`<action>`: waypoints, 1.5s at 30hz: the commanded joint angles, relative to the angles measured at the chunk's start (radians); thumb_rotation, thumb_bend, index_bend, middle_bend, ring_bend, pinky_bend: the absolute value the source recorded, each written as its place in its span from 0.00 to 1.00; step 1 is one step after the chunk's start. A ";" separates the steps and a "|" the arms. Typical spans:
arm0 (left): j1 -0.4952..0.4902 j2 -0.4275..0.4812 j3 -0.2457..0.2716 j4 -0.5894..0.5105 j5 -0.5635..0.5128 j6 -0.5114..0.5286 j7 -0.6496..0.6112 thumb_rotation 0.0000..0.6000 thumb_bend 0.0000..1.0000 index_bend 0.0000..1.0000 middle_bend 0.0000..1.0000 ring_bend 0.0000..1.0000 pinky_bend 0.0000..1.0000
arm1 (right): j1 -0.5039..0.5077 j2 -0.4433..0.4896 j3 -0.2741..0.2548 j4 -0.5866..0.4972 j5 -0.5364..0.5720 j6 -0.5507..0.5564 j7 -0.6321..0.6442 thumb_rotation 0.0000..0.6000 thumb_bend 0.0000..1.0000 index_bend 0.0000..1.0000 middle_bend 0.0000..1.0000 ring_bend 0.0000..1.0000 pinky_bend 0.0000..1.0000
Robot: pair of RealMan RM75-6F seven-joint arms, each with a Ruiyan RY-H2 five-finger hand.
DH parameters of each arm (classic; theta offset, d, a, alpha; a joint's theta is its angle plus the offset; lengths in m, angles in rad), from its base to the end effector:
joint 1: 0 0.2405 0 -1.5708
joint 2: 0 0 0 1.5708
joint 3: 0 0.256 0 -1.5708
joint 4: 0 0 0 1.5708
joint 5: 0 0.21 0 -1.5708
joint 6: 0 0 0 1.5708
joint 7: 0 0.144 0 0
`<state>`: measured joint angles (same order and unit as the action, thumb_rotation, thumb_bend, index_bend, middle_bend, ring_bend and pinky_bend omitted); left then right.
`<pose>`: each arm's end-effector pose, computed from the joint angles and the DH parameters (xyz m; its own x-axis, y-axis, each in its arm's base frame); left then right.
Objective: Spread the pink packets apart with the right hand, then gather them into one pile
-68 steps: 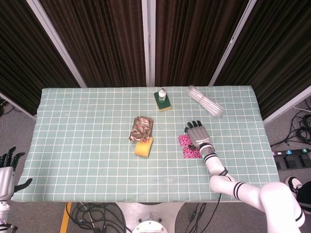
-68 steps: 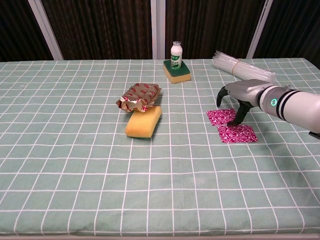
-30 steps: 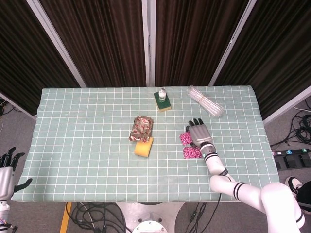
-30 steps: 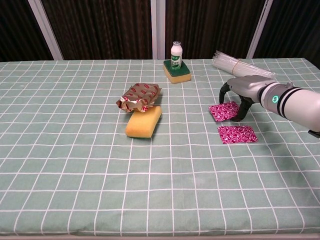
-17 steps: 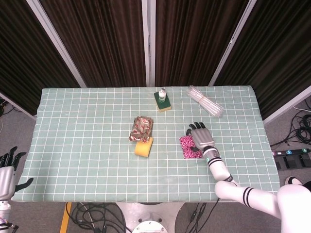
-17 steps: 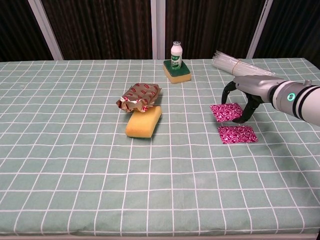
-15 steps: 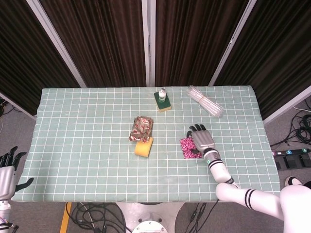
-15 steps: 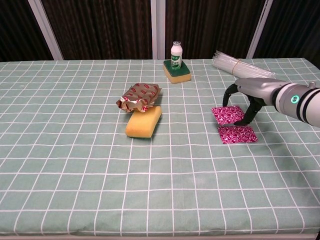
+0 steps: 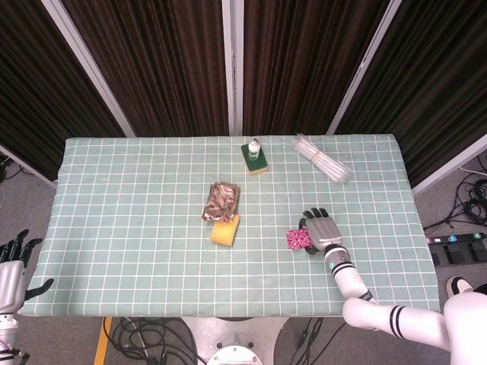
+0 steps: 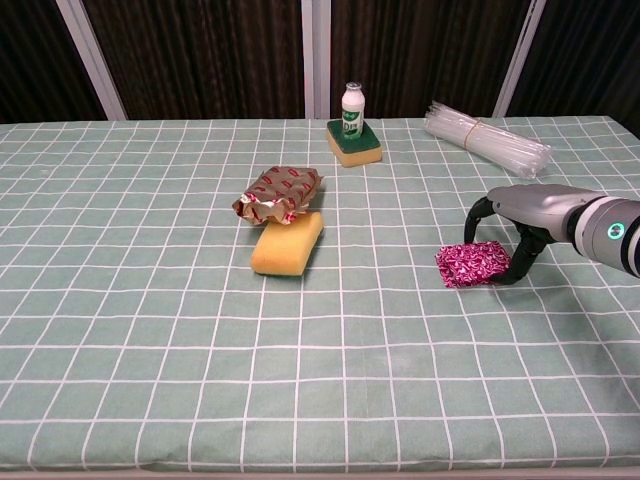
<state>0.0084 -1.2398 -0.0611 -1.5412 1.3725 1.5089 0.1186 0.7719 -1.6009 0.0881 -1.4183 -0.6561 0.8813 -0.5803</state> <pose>-0.3442 0.1511 0.1374 0.4477 0.0268 0.8938 0.8727 0.2044 -0.4434 -0.2079 -0.3316 -0.0487 0.4805 -0.5074 0.7153 -0.8671 -0.1526 0.4742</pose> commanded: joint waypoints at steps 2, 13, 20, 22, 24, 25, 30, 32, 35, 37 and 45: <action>0.000 0.001 0.000 0.000 -0.002 -0.001 -0.001 1.00 0.12 0.27 0.18 0.15 0.17 | 0.001 -0.006 -0.002 0.011 0.003 -0.003 0.003 0.97 0.16 0.41 0.12 0.00 0.00; -0.004 0.002 0.000 0.004 0.001 -0.007 -0.005 1.00 0.12 0.27 0.18 0.15 0.17 | -0.008 -0.019 -0.016 0.027 -0.001 -0.002 0.012 0.96 0.16 0.35 0.11 0.00 0.00; -0.005 0.003 -0.001 0.001 -0.001 -0.008 -0.002 1.00 0.12 0.27 0.18 0.15 0.17 | -0.010 -0.021 -0.016 0.030 -0.017 -0.005 0.023 0.95 0.16 0.30 0.11 0.00 0.00; -0.005 0.004 -0.001 0.000 -0.001 -0.008 -0.001 1.00 0.12 0.27 0.18 0.15 0.17 | -0.010 -0.023 -0.014 0.034 -0.023 -0.006 0.028 0.94 0.16 0.30 0.11 0.00 0.00; -0.005 0.004 -0.001 0.000 -0.001 -0.007 -0.001 1.00 0.12 0.27 0.18 0.15 0.17 | -0.009 -0.023 -0.014 0.035 -0.027 -0.008 0.028 0.93 0.17 0.29 0.11 0.00 0.00; -0.005 0.004 -0.001 0.000 -0.002 -0.007 -0.002 1.00 0.12 0.27 0.18 0.15 0.17 | -0.010 -0.022 -0.014 0.034 -0.029 -0.007 0.030 0.93 0.16 0.29 0.11 0.00 0.00; -0.005 0.004 -0.002 0.001 -0.002 -0.006 -0.003 1.00 0.12 0.27 0.18 0.15 0.17 | -0.023 -0.002 -0.001 0.013 -0.058 0.014 0.060 0.93 0.16 0.25 0.11 0.00 0.00; -0.004 0.004 -0.002 0.000 -0.002 -0.004 -0.003 1.00 0.12 0.27 0.18 0.15 0.17 | -0.038 0.019 0.007 -0.006 -0.095 0.040 0.090 0.93 0.16 0.20 0.10 0.00 0.00; -0.003 0.005 -0.004 -0.001 -0.003 -0.001 -0.003 1.00 0.12 0.27 0.18 0.15 0.17 | -0.079 0.068 0.016 -0.039 -0.188 0.117 0.154 0.94 0.16 0.17 0.10 0.00 0.00; -0.002 0.006 -0.003 -0.003 -0.001 0.002 -0.002 1.00 0.12 0.27 0.18 0.15 0.17 | -0.119 0.114 0.017 -0.067 -0.256 0.181 0.204 0.94 0.16 0.15 0.08 0.00 0.00; -0.004 0.001 0.000 -0.011 0.016 0.010 0.001 1.00 0.12 0.27 0.18 0.15 0.17 | -0.289 0.327 -0.023 -0.202 -0.480 0.391 0.393 0.92 0.17 0.11 0.03 0.00 0.00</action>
<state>0.0049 -1.2381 -0.0605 -1.5518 1.3877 1.5184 0.1188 0.5399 -1.3342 0.0840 -1.5720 -1.0721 1.2176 -0.2472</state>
